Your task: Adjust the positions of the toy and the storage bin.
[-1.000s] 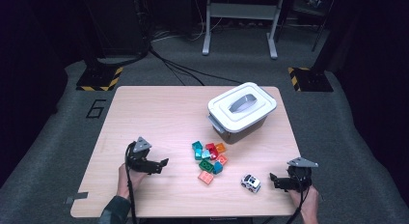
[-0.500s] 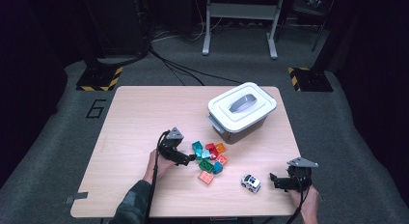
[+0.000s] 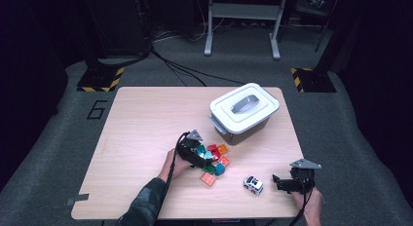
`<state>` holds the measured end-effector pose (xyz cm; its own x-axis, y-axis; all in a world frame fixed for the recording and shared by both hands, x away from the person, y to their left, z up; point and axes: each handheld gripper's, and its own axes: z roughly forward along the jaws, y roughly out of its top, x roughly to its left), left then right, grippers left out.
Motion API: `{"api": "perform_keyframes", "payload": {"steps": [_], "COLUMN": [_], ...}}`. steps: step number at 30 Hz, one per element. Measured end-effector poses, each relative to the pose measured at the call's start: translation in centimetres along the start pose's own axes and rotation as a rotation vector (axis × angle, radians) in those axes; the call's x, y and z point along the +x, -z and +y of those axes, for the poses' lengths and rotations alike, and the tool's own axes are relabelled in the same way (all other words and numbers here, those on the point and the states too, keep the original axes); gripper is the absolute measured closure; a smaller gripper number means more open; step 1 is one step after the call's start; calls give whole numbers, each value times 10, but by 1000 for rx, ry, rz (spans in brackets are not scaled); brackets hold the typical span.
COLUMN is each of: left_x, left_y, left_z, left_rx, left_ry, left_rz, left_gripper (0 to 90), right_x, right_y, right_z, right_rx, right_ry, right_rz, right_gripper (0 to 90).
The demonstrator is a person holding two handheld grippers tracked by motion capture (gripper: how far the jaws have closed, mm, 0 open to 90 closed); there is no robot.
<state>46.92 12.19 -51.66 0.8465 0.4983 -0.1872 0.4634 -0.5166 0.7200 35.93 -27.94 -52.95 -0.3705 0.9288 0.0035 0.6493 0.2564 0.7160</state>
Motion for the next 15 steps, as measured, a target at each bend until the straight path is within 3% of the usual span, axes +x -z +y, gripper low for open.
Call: {"api": "perform_keyframes", "payload": {"steps": [15], "left_x": [-29], "left_y": [-9], "left_z": [-1], "left_rx": [26], "left_ry": [-45], "left_rz": [-77], "left_gripper": [51], "right_x": [0], "right_y": [0], "right_z": [0], "right_rx": [3], "right_ry": [-2], "right_rz": [3], "right_gripper": [0]}}
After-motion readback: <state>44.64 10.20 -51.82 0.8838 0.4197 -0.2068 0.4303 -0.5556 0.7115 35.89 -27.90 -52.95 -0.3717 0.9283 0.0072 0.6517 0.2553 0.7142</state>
